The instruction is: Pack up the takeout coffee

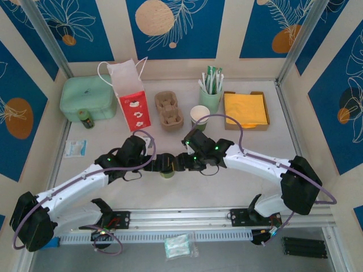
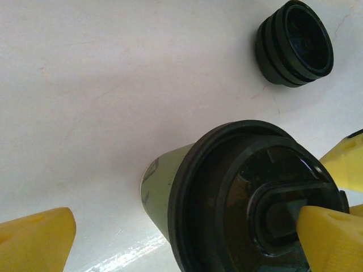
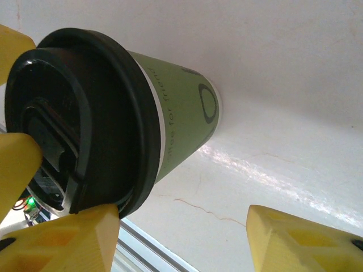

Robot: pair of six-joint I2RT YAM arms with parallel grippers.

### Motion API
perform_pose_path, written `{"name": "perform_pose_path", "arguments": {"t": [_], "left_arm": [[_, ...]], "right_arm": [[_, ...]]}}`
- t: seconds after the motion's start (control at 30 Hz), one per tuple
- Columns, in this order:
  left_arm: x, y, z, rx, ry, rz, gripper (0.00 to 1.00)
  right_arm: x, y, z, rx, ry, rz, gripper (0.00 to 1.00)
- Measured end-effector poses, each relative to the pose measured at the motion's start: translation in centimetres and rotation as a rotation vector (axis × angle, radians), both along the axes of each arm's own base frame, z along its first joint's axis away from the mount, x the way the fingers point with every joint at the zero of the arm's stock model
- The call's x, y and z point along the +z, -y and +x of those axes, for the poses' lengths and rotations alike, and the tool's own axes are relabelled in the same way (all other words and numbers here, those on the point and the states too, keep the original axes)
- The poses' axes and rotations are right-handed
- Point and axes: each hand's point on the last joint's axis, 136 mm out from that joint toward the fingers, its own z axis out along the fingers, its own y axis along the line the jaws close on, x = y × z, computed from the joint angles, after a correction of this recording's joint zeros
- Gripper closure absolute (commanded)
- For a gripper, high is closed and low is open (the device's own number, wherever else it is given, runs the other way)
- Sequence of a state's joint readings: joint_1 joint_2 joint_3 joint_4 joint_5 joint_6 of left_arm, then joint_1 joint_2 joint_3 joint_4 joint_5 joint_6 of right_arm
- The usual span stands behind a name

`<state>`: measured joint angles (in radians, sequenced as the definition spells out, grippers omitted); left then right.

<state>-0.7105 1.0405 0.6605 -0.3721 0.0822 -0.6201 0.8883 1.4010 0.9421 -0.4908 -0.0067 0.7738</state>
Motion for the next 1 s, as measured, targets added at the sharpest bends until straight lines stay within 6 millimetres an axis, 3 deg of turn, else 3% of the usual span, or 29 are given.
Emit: {"name": "perform_pose_path", "arguments": {"t": [0.2,0.4,0.67,0.7,1.0], "left_arm": [[0.3,0.0,0.0,0.003,-0.002,-0.002,0.01],[3.2,0.6,0.7,0.002,0.043,-0.040,0.01],[6.4,-0.1,1.4,0.024,0.092,-0.067,0.01],[6.5,-0.3,1.4,0.028,0.094,-0.064,0.01],[6.8,-3.0,1.7,0.090,0.097,-0.043,0.01]], "right_arm": [[1.6,0.7,0.2,0.004,0.016,-0.014,0.36],[4.7,0.7,1.3,0.019,0.084,0.002,0.30],[6.8,1.5,2.9,0.073,0.179,-0.073,0.09],[6.9,1.4,3.2,0.080,0.190,-0.084,0.00],[8.0,2.1,5.8,0.039,0.272,-0.157,0.01]]}}
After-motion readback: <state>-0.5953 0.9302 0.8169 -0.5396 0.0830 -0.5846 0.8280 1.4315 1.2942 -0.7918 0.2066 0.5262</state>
